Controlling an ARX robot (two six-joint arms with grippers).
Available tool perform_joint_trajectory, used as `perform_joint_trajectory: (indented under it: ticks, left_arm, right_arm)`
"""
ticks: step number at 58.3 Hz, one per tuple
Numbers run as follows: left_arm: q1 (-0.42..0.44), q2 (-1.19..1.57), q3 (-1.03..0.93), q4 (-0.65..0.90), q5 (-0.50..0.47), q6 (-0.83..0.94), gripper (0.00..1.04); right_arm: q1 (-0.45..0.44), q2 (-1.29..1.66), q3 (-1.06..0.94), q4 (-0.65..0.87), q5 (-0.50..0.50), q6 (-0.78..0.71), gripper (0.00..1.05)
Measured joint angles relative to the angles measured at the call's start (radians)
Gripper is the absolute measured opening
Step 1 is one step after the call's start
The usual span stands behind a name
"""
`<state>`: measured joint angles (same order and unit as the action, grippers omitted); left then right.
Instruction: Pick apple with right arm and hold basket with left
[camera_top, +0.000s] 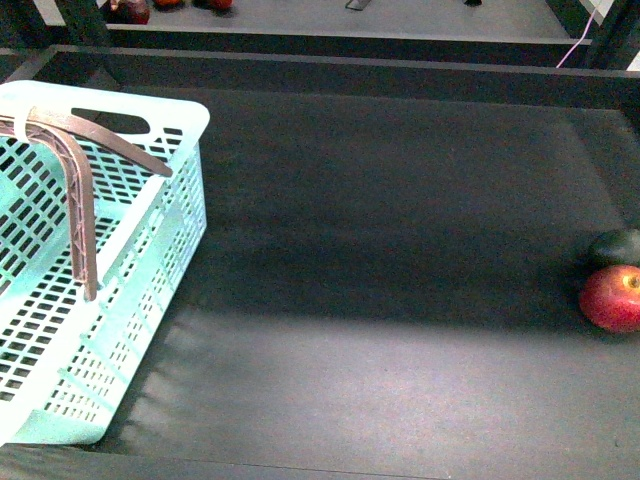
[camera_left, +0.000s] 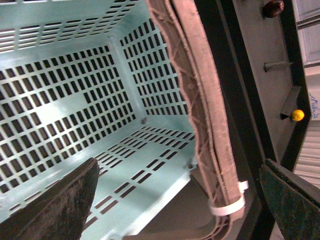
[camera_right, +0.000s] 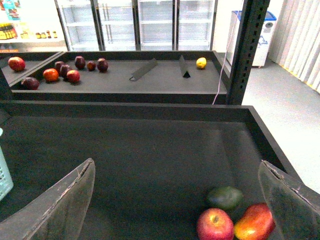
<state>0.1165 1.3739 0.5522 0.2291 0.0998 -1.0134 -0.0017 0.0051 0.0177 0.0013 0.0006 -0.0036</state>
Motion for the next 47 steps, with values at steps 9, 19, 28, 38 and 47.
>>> perform_joint_trajectory:
  ticks: [9, 19, 28, 38, 47]
  left_arm:
    - [0.010, 0.117, 0.103, 0.020, 0.025, -0.068, 0.98]
    - [0.013, 0.236, 0.186, 0.027, 0.036, -0.135, 0.98]
    - [0.008, 0.323, 0.264, 0.040, 0.037, -0.184, 0.98]
    - [-0.003, 0.409, 0.338, 0.041, 0.032, -0.216, 0.98]
    - [-0.008, 0.472, 0.383, 0.032, 0.027, -0.231, 0.98]
  right_arm:
    - [0.000, 0.000, 0.000, 0.000, 0.000, 0.000, 0.96]
    - [0.000, 0.000, 0.000, 0.000, 0.000, 0.000, 0.96]
    - [0.000, 0.000, 0.000, 0.000, 0.000, 0.000, 0.96]
    - [0.000, 0.000, 0.000, 0.000, 0.000, 0.000, 0.96]
    - [0.000, 0.000, 0.000, 0.000, 0.000, 0.000, 0.96]
